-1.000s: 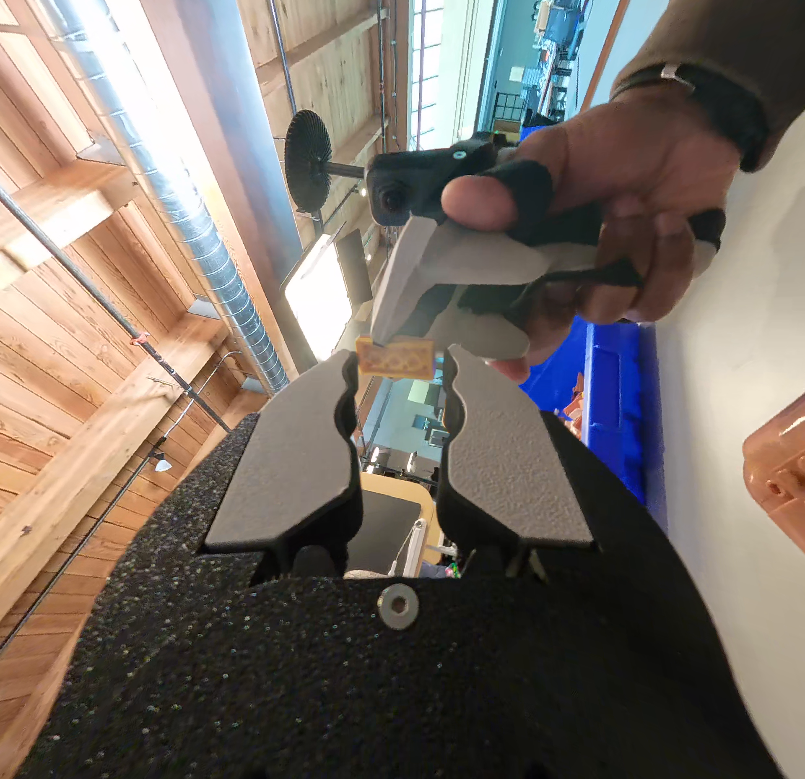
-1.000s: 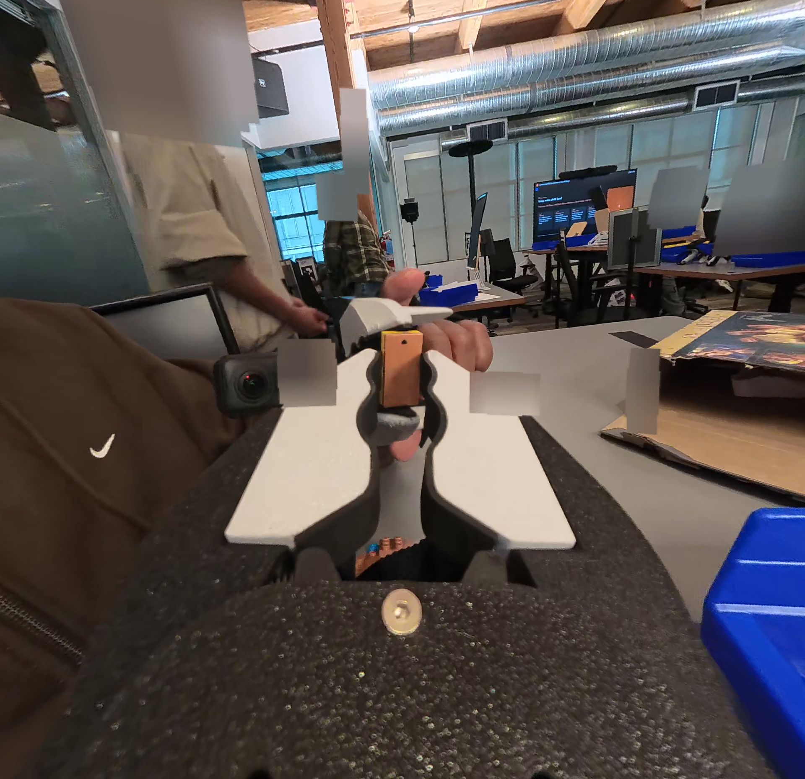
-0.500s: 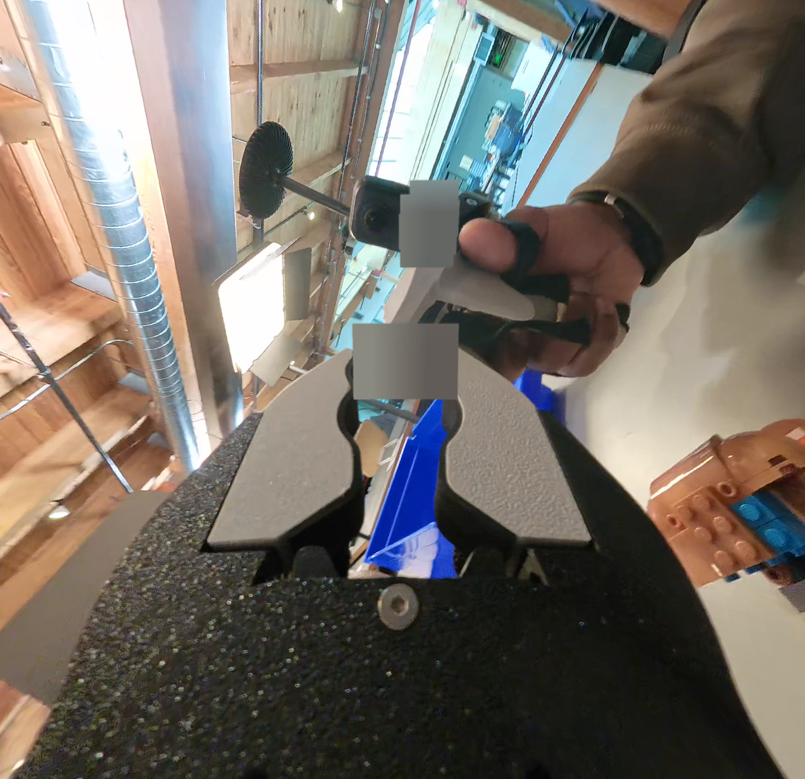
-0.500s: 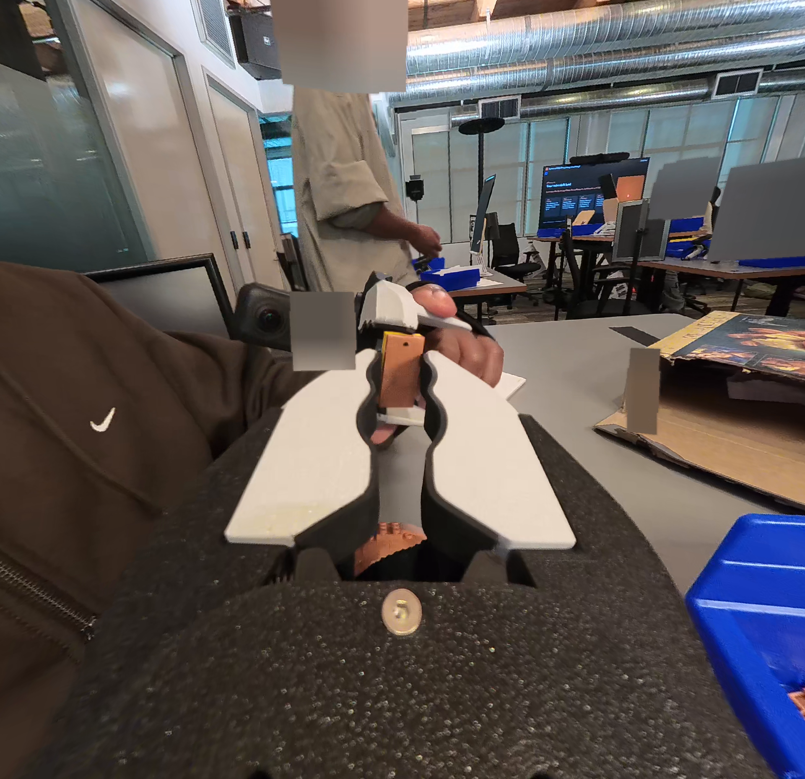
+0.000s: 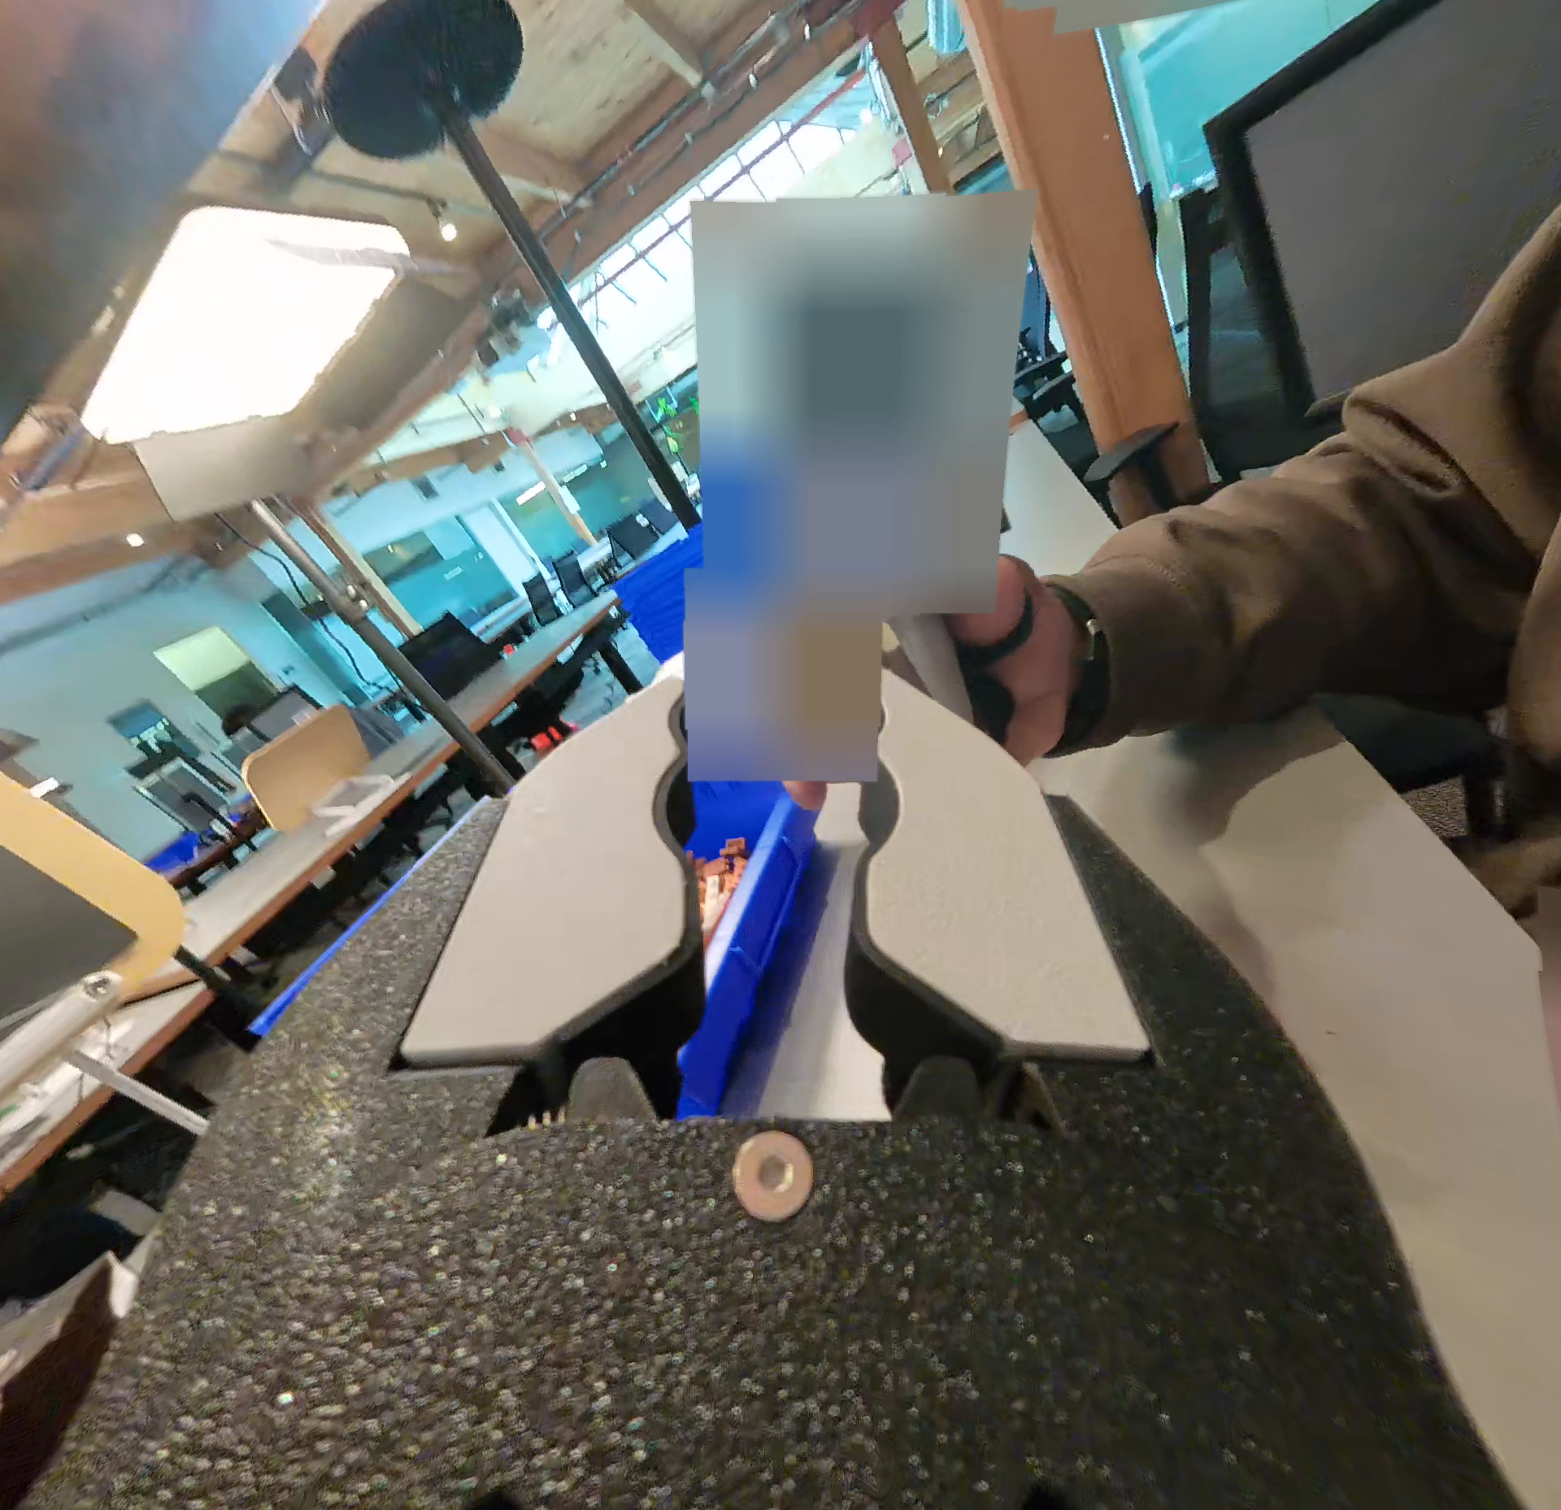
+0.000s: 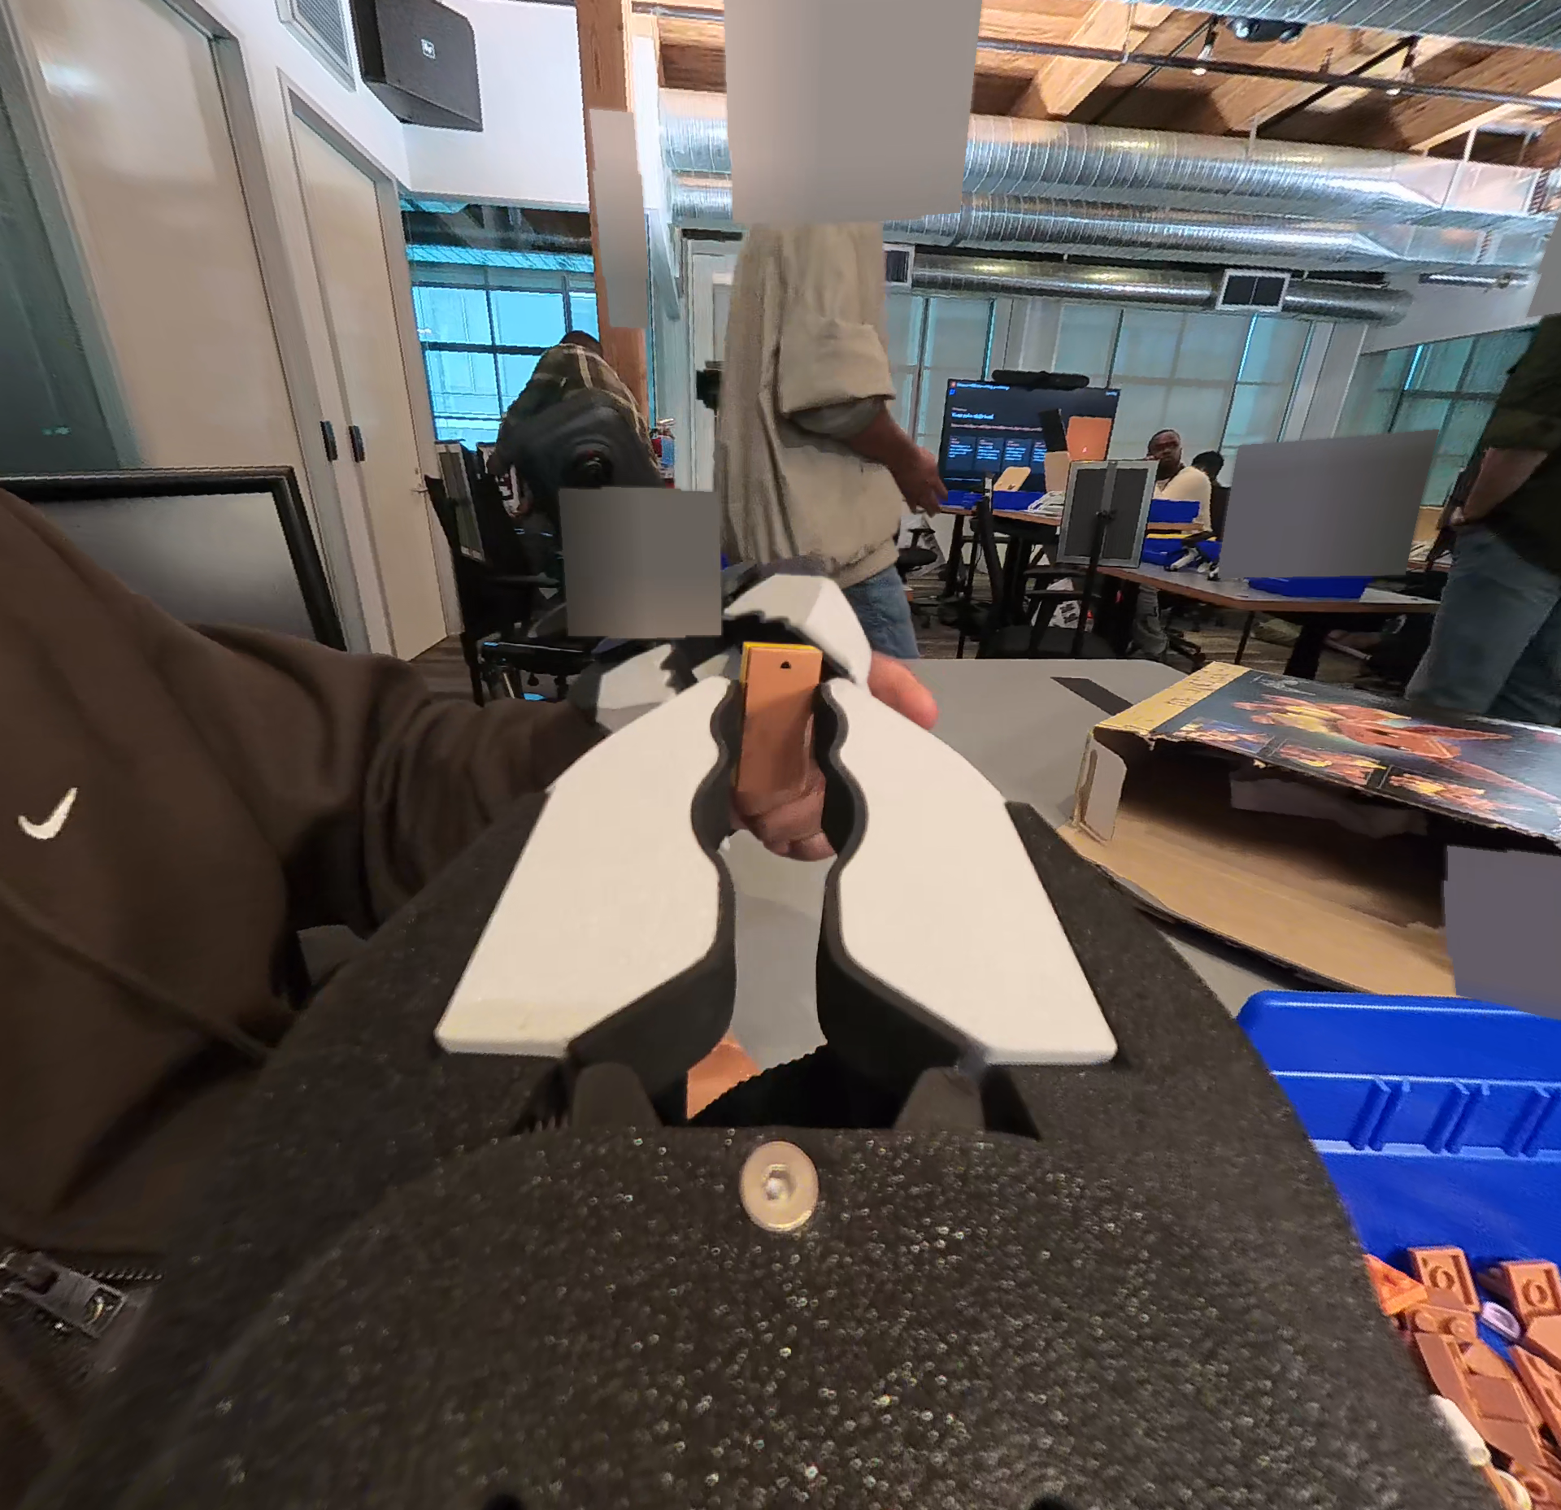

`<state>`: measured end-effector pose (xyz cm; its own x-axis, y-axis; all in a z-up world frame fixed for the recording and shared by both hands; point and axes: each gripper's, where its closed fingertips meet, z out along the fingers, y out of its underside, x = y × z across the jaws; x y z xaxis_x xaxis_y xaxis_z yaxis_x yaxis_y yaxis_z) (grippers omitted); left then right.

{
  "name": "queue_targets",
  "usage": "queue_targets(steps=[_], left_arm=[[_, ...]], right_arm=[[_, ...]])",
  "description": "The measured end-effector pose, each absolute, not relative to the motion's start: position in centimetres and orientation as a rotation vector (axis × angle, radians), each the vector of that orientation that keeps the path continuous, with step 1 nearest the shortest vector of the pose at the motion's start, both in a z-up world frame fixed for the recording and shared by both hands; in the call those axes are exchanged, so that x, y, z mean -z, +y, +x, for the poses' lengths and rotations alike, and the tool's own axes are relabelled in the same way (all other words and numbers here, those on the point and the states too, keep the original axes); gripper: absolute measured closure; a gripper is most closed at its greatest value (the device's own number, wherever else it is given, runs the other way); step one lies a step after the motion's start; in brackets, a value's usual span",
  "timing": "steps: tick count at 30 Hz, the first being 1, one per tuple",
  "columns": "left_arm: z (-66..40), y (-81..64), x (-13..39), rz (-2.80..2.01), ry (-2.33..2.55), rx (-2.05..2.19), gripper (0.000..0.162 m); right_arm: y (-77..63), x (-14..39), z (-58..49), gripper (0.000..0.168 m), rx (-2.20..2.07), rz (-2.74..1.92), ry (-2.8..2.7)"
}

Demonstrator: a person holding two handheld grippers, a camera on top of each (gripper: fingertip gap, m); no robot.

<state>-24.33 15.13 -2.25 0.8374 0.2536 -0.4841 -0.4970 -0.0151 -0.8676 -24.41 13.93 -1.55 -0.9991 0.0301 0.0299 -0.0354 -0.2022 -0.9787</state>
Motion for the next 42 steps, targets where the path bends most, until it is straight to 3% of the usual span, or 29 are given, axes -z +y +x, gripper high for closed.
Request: queue_targets(steps=[9, 42], left_arm=[[-24.4, 15.6, 3.2, -1.532, 0.091, -0.368, 0.144], [-23.2, 15.7, 3.6, -1.524, 0.05, -0.094, 0.146]], right_arm=[[13.8, 1.7, -24.6, 0.153, -2.379, 0.004, -1.942], [14.3, 1.0, -23.5, 0.153, -2.477, 0.068, -1.932]])
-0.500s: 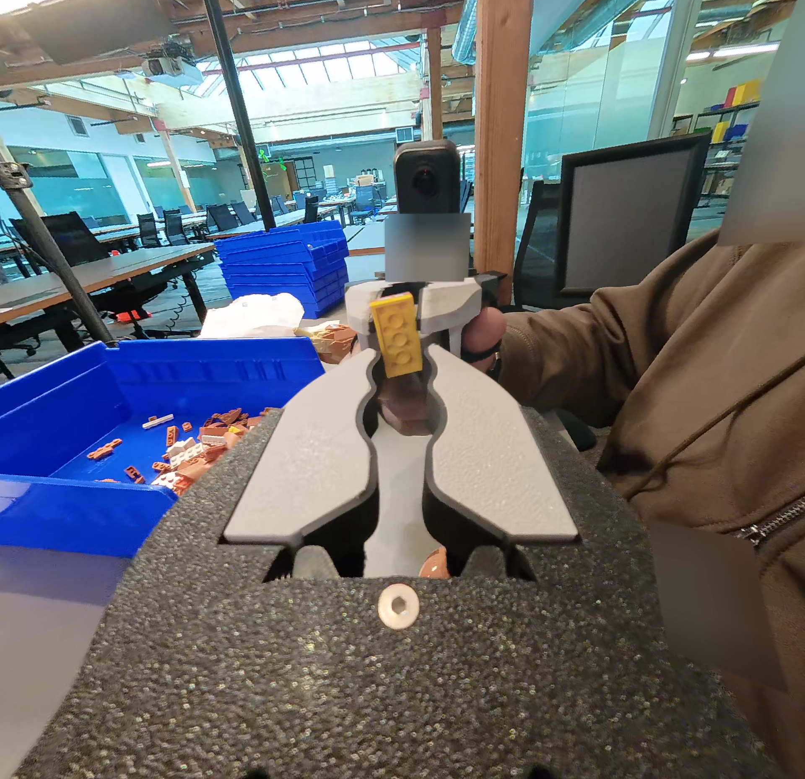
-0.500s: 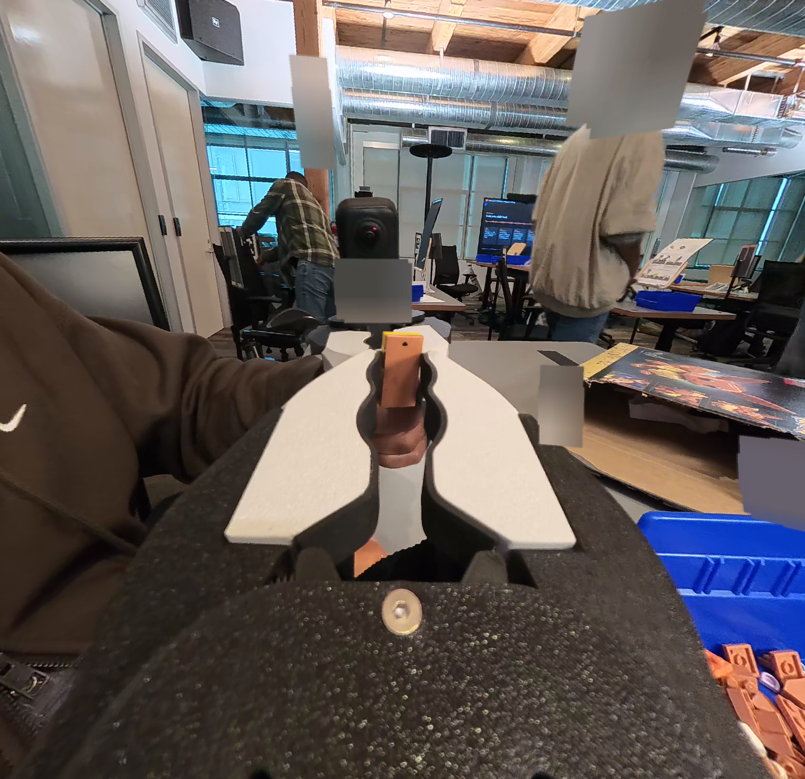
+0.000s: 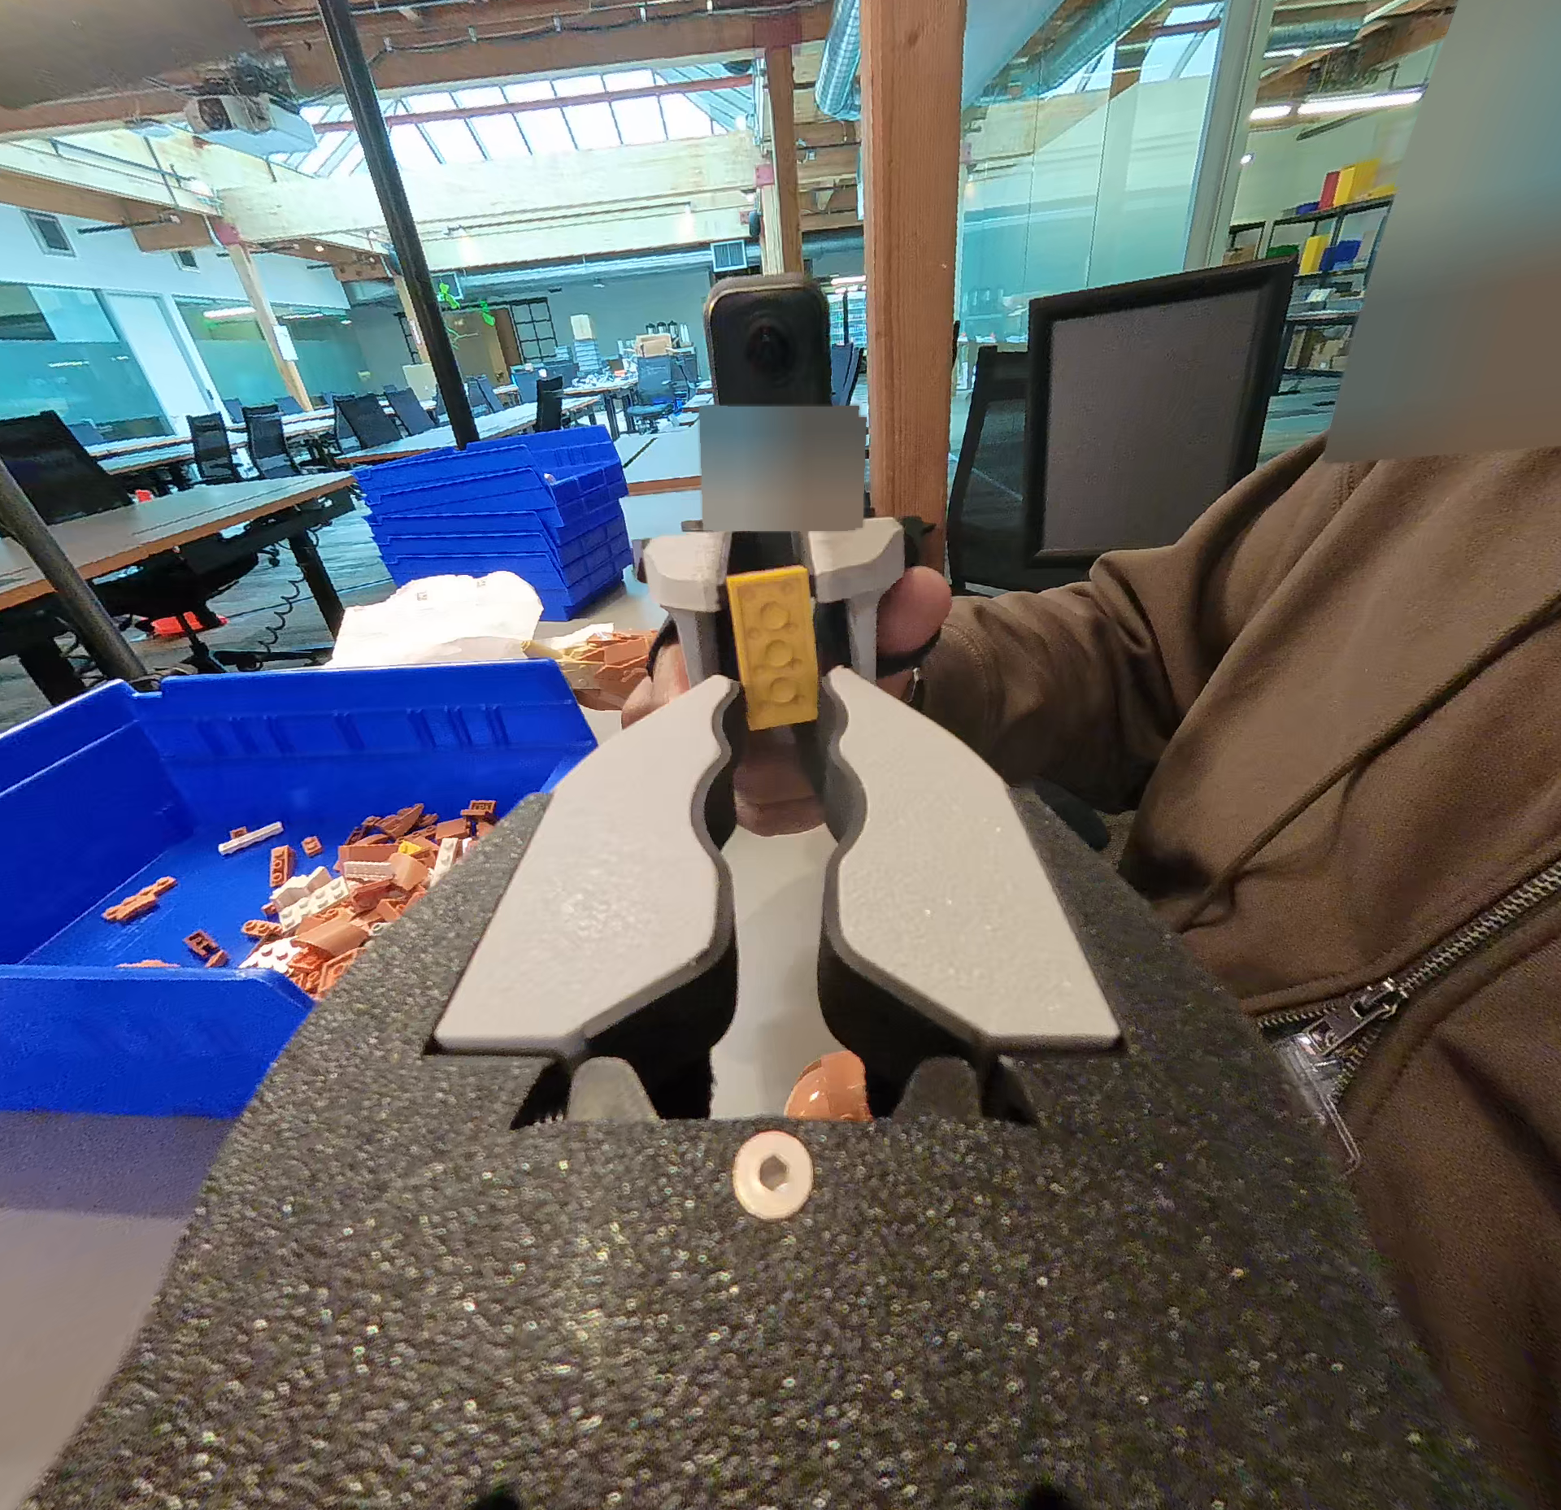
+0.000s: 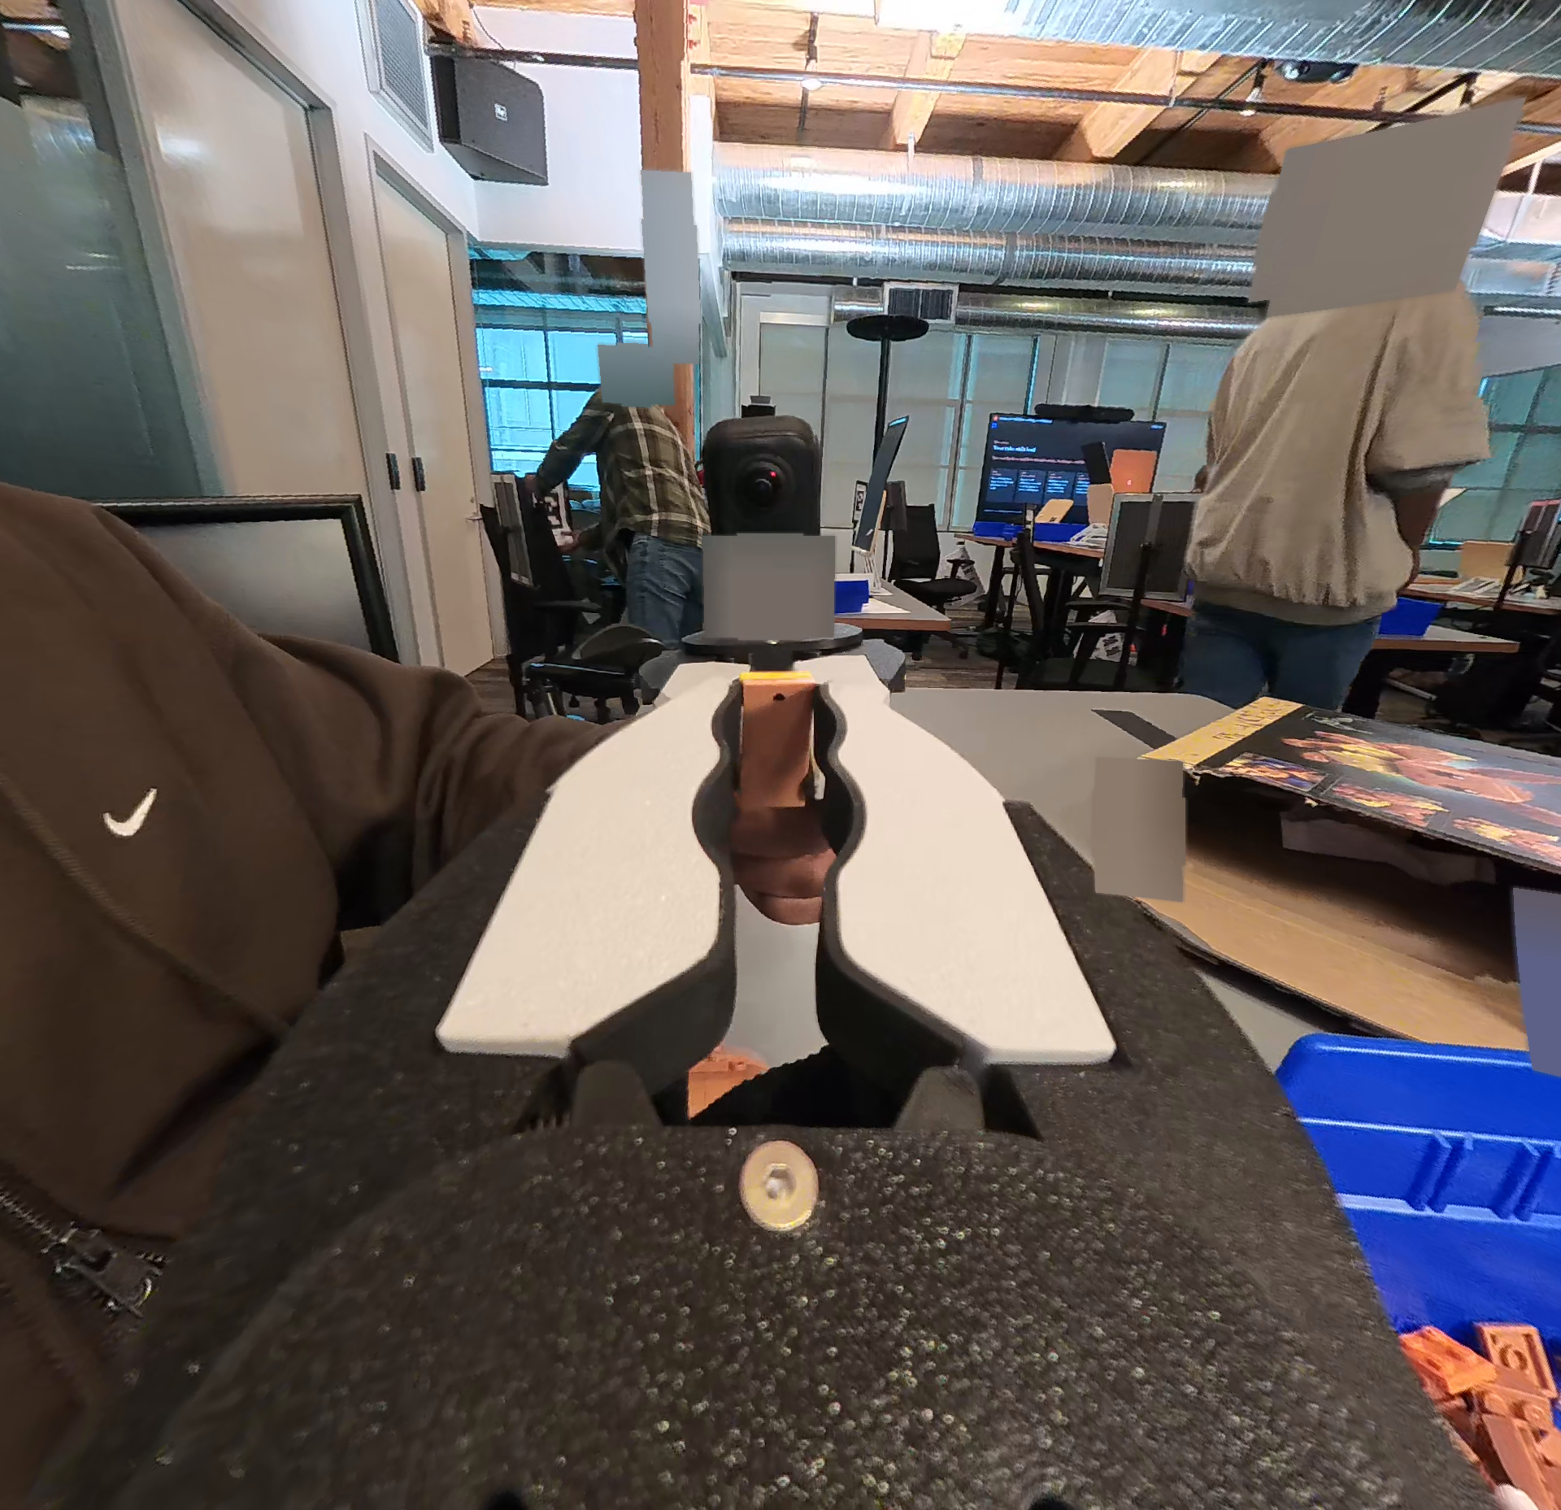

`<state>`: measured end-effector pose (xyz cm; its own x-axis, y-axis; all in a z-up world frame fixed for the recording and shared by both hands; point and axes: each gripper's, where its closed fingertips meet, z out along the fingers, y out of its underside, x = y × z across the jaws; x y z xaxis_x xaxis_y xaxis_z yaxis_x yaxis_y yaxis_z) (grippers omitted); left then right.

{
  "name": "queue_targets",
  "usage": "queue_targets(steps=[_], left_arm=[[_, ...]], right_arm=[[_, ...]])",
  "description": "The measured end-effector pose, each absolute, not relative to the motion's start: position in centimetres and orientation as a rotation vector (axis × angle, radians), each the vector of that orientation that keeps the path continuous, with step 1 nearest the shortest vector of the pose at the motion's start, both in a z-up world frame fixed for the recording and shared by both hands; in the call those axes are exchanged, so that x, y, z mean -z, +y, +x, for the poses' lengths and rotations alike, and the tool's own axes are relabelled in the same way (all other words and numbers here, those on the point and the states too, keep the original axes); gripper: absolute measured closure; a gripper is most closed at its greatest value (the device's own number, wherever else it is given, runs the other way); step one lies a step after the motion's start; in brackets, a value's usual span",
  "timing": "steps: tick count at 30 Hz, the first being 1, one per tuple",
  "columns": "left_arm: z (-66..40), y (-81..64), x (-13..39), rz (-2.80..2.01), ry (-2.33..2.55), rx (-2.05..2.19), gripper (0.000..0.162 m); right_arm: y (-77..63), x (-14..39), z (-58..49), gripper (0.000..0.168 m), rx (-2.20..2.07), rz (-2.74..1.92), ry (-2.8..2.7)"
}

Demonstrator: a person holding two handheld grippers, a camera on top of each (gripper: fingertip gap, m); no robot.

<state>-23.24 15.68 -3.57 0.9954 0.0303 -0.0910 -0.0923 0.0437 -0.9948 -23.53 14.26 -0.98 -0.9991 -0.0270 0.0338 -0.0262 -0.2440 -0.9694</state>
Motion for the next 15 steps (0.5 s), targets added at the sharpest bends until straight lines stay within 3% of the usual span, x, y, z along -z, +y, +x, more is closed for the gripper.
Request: queue_targets(steps=[12, 15], left_arm=[[-23.0, 14.7, 1.6, -1.452, 0.12, -0.294, 0.134], [-23.2, 14.6, 1.3, -1.431, 0.046, -0.153, 0.134]], right_arm=[[14.5, 0.9, -23.5, 0.153, 2.565, -0.176, 2.109], [14.2, 1.3, -23.3, 0.153, 2.588, -0.249, 2.211]])
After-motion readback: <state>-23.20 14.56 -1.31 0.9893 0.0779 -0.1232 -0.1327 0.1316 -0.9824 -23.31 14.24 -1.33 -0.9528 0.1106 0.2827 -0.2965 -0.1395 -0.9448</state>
